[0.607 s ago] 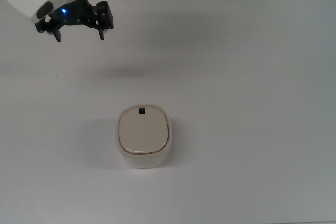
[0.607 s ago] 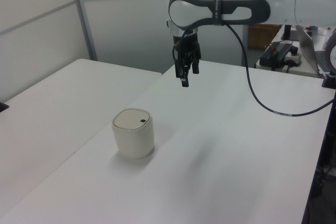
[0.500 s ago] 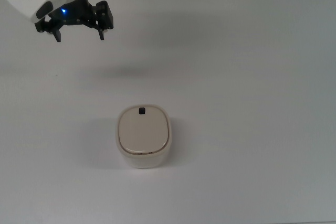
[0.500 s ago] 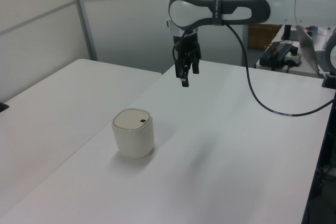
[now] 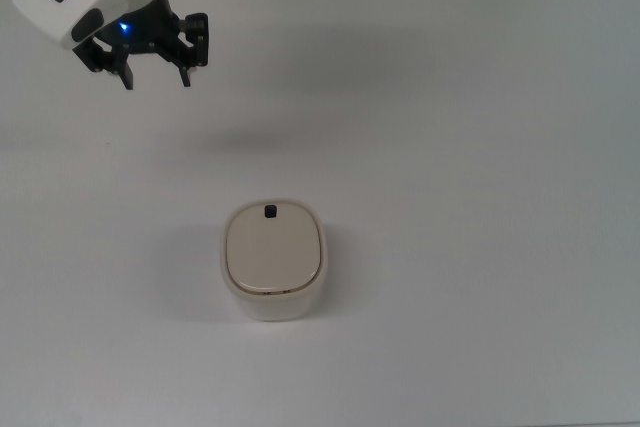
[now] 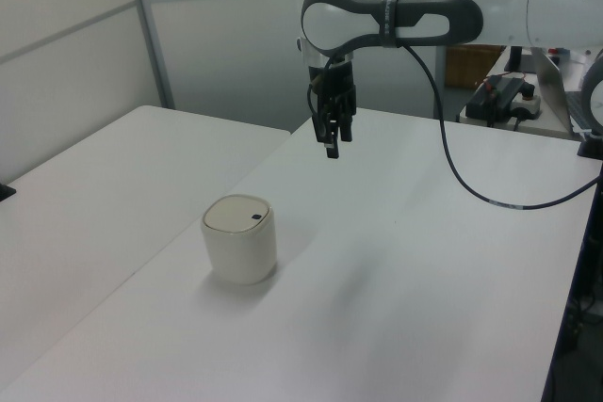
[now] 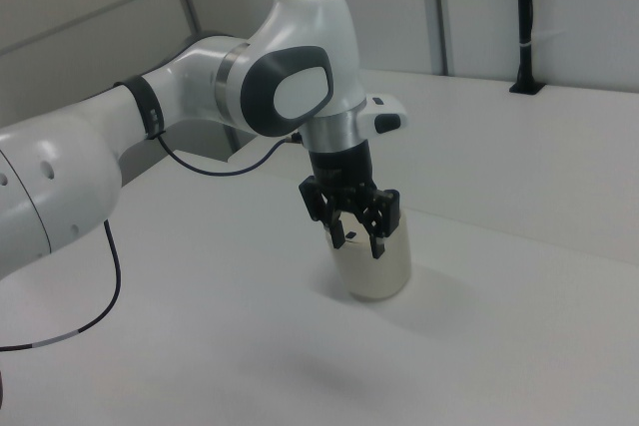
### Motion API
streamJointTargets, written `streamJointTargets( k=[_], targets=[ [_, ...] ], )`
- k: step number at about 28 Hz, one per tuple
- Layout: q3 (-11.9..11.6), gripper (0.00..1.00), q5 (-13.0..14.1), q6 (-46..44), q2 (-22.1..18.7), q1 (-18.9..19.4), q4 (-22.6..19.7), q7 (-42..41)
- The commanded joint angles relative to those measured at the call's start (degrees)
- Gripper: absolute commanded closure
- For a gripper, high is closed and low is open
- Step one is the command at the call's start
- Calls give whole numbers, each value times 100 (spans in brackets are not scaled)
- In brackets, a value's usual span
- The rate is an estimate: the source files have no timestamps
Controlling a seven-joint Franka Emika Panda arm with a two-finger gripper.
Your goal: Open the trash can
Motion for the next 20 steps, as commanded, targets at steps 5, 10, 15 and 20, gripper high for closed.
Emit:
streamJointTargets(
  k=[5, 10, 15, 20],
  targets=[
    [46, 100, 459, 883, 229, 105, -91, -116],
    [46, 100, 872, 1929, 405, 254, -126, -116],
    [46, 100, 996, 2694, 634, 535, -126, -63],
    [46, 100, 960, 3432, 1064, 895, -135, 139]
  ],
)
